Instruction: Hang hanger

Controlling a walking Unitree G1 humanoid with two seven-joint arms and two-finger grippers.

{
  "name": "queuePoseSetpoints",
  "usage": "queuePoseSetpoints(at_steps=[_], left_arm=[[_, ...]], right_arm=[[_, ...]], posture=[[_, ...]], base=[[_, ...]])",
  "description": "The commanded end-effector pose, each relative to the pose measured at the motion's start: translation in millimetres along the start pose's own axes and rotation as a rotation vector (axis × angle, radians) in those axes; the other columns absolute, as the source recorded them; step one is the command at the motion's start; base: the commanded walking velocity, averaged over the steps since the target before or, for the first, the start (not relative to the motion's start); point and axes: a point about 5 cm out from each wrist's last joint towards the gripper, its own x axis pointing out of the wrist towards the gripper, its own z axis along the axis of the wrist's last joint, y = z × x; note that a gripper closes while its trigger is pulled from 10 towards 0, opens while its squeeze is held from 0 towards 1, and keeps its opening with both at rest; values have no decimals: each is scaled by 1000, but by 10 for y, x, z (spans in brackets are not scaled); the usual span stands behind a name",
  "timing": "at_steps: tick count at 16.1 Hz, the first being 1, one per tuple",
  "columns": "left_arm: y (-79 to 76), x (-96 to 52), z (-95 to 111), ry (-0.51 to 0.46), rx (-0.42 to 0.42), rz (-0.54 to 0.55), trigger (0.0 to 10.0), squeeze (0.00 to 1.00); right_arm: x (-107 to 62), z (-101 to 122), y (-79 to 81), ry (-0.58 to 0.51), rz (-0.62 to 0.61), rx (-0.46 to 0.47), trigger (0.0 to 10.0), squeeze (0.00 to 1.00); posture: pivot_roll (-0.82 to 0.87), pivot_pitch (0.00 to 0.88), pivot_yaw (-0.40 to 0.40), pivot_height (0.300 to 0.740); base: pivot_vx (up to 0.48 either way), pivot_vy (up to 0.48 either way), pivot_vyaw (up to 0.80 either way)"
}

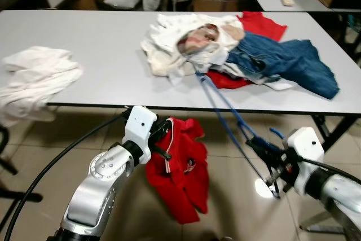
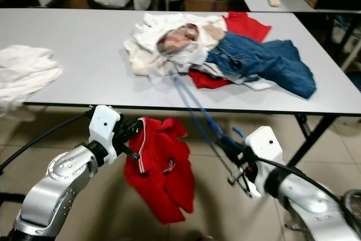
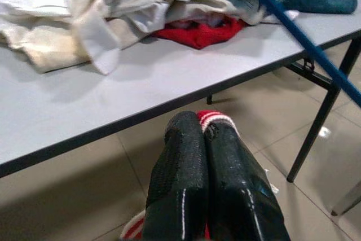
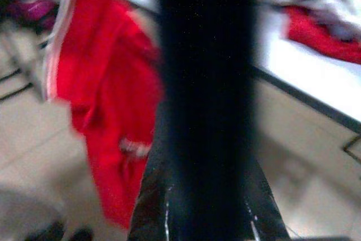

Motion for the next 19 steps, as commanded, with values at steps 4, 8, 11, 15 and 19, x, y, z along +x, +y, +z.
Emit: queuePoseSetpoints(at_steps=[4, 8, 11, 15, 19], left_arm=[[122, -18, 230, -57, 29, -23, 10000, 0], [336, 16, 473, -111, 18, -37, 10000, 0], [386, 92, 749, -186, 27, -57, 10000, 0], [332, 157, 1226, -308, 46, -142, 10000, 0], [365, 159, 1551, -371, 92, -168, 10000, 0]], right_arm=[[-338, 94, -99, 93, 195, -112, 10000, 0], [-592, 147, -170, 179, 367, -137, 10000, 0], [-452, 180, -179, 179, 393, -194, 10000, 0], [-226, 275, -133, 121, 439, -240, 10000, 0], [-111, 352, -157, 109, 478, -289, 10000, 0]], posture=[[31, 35, 57, 740], [32, 20, 59, 740], [32, 15, 61, 740], [41, 6, 53, 740], [56, 0, 52, 740]], base=[[0, 0, 0], [147, 0, 0], [325, 0, 0], [373, 0, 0], [377, 0, 0]])
